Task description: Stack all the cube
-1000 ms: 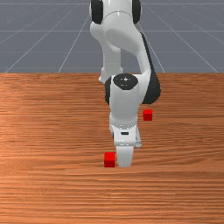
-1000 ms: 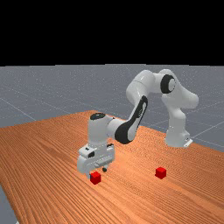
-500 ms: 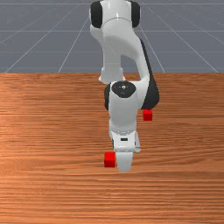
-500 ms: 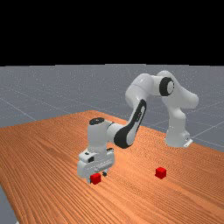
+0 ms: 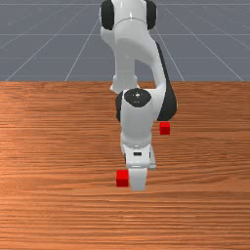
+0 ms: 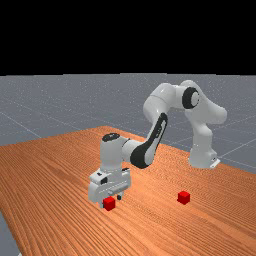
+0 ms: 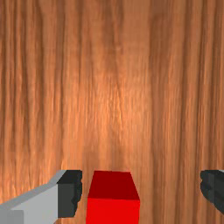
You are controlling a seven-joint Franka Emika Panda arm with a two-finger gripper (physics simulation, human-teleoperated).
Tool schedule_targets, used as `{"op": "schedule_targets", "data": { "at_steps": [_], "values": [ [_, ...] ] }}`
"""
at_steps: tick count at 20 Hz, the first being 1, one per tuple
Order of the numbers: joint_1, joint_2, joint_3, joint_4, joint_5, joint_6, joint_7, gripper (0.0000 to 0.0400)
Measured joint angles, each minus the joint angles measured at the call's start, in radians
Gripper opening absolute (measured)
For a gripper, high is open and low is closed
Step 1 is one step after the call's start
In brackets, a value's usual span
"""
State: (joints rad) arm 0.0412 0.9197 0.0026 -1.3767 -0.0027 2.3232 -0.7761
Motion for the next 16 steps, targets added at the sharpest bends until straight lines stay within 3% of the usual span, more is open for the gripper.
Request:
{"op": "schedule_targets", "data": {
  "at_steps": [7,8,9,10,12,13,14,16],
  "values": [
    [-0.006,0.006,-0.001,0.010,0.001,-0.011,-0.003,0.0400],
    [0.014,-0.103,-0.026,-0.283,-0.003,0.409,0.013,0.0245],
    [-0.004,-0.094,-0.002,-0.188,0.001,0.101,0.000,0.0148],
    [-0.004,-0.095,-0.002,-0.189,0.001,0.099,0.000,0.0090],
    [-0.006,-0.098,0.000,-0.196,0.003,0.109,-0.002,0.0033],
    [-0.004,-0.099,-0.002,-0.196,0.001,0.109,0.000,0.0177],
    [-0.009,0.057,0.004,0.097,0.006,-0.050,-0.007,0.0265],
    [-0.012,0.057,0.005,0.096,0.008,-0.050,-0.011,0.0350]
  ]
}}
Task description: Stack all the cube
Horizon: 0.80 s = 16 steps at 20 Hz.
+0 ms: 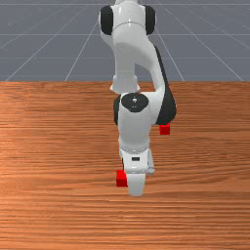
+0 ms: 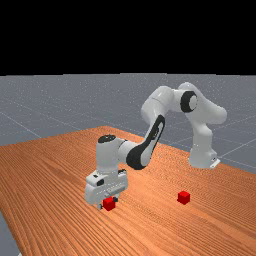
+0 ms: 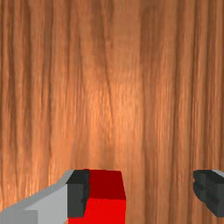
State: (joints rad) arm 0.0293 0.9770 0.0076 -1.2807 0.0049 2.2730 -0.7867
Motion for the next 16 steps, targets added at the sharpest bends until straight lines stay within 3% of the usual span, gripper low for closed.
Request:
{"op": "schedule_targets", "data": {
  "at_steps": [4,9,12,16],
  "values": [
    [0.004,-0.023,-0.006,-0.040,-0.005,0.039,0.006,0.0393],
    [0.004,-0.008,-0.006,0.029,-0.004,-0.038,0.010,0.0399],
    [0.017,0.016,-0.023,0.052,-0.021,-0.028,0.027,0.0400],
    [-0.003,0.017,0.014,0.045,0.015,-0.031,0.000,0.0400]
  ]
}}
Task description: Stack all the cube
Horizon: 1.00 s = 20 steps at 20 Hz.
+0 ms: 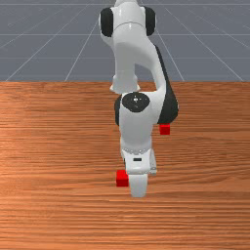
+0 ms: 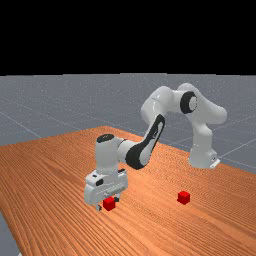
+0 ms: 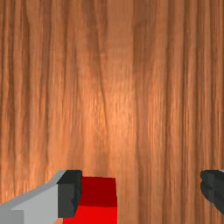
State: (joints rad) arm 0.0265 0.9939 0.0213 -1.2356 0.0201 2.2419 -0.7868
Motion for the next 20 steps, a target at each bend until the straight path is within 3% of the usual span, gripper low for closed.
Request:
{"op": "schedule_targets", "data": {
  "at_steps": [7,13,17,20],
  "values": [
    [0.036,-0.053,-0.018,-0.068,-0.020,0.048,0.045,0.0400],
    [0.027,-0.090,-0.001,-0.129,-0.004,0.055,0.030,0.0400],
    [0.035,-0.034,-0.010,-0.059,-0.014,0.012,0.040,0.0400],
    [0.035,0.000,-0.011,-0.064,-0.015,0.062,0.040,0.0400]
  ]
}}
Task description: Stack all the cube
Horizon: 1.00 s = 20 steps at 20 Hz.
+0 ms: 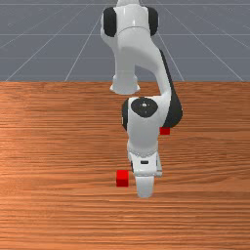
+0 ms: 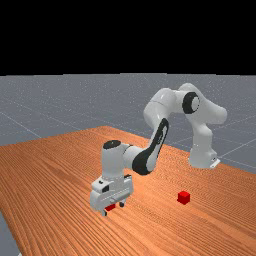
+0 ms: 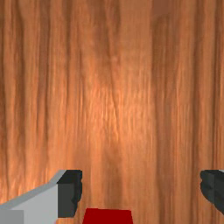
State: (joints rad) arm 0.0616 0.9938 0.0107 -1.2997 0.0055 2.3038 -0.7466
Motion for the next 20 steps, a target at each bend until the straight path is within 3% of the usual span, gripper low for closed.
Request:
{"op": "schedule_targets", "data": {
  "at_steps": [6,20],
  "values": [
    [-0.042,-0.022,0.001,-0.062,0.005,0.074,-0.049,0.0400],
    [-0.055,-0.018,-0.014,-0.041,-0.006,0.036,-0.060,0.0400]
  ]
}}
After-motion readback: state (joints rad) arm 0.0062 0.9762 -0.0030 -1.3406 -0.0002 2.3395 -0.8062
